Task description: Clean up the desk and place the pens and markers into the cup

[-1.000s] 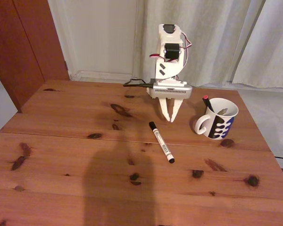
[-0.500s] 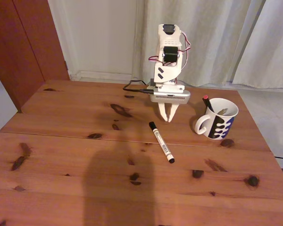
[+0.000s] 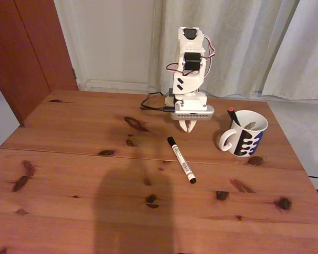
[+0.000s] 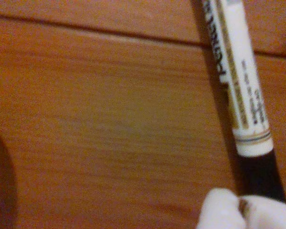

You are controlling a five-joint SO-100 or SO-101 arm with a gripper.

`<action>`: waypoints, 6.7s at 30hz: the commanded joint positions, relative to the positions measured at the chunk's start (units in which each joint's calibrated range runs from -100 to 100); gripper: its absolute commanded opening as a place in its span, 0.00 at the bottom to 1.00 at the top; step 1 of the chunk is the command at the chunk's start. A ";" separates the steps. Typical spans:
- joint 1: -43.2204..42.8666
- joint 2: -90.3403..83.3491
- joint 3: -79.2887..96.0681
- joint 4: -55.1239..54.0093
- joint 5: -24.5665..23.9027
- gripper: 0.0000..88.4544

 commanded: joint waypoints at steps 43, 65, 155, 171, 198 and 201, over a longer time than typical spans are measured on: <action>2.15 21.50 -17.16 -5.49 8.61 0.20; 2.06 25.55 -10.76 -9.10 9.97 0.19; -25.44 -47.02 43.88 -72.93 -18.63 0.01; -25.04 -36.42 43.88 -74.05 -20.52 0.01; -23.51 -46.27 38.29 -59.34 -20.57 0.01; -23.99 -48.42 37.84 -59.34 -20.57 0.01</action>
